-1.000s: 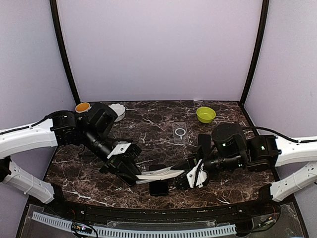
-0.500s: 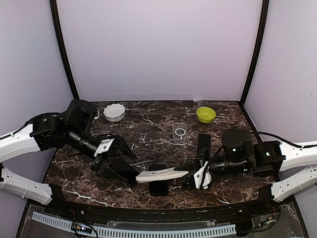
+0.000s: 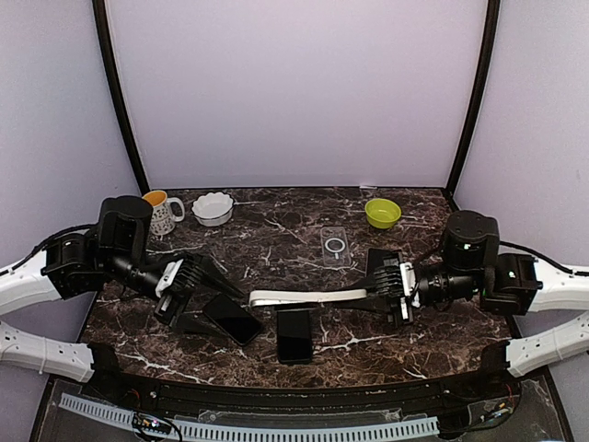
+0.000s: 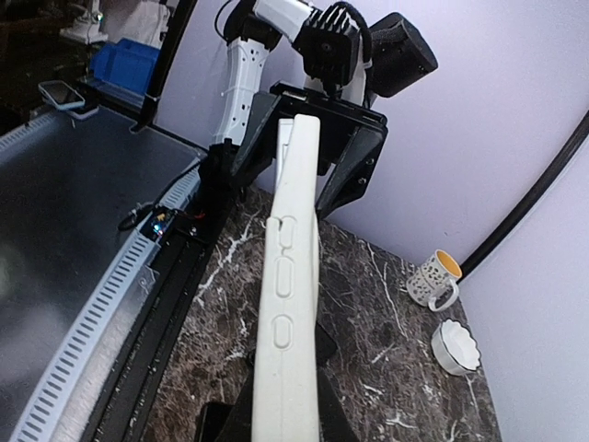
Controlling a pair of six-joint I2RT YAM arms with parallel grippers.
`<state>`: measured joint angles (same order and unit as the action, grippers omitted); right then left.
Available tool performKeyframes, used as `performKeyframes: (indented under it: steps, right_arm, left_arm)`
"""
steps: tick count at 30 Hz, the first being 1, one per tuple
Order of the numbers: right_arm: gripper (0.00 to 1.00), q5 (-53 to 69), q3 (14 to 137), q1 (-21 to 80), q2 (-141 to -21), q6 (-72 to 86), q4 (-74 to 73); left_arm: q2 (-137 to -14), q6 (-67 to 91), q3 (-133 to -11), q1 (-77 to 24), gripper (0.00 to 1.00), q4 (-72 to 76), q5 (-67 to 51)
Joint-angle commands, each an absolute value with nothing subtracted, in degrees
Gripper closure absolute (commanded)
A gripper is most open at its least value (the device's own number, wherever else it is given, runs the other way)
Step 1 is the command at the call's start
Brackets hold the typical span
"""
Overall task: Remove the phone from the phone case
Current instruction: Remove the phone from the phone case.
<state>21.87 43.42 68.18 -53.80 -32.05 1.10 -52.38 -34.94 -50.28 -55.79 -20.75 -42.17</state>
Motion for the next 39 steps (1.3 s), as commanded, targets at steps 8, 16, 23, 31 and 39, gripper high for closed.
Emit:
performKeyframes:
  steps: [8,16,23,31,39]
  right_arm:
    - [1.00,36.23,49.42,66.96,-56.58,-21.76,12.56]
    - [1.00,38.10,50.17,66.88,-58.56,-21.23,13.50]
    - [1.00,38.08,50.36,66.84,-59.47,-21.84,13.70]
    - [1.00,39.71,51.18,66.91,-60.70,-22.28,12.65]
    - [1.00,42.71,52.02,66.91,-62.07,-22.41,11.04]
  left_arm:
    - [-51.97,-27.93,-48.33,-55.72,0.40,-5.99,-51.45]
    - [-54.12,-26.85,-49.46,-55.72,0.47,-4.64,-55.06]
    - [-55.13,-26.57,-49.97,-55.72,0.47,-5.31,-57.36]
    - [-56.63,-28.07,-51.30,-55.72,0.52,-7.68,-58.30]
    - [-58.00,-29.86,-52.72,-55.72,0.59,-9.79,-58.37]
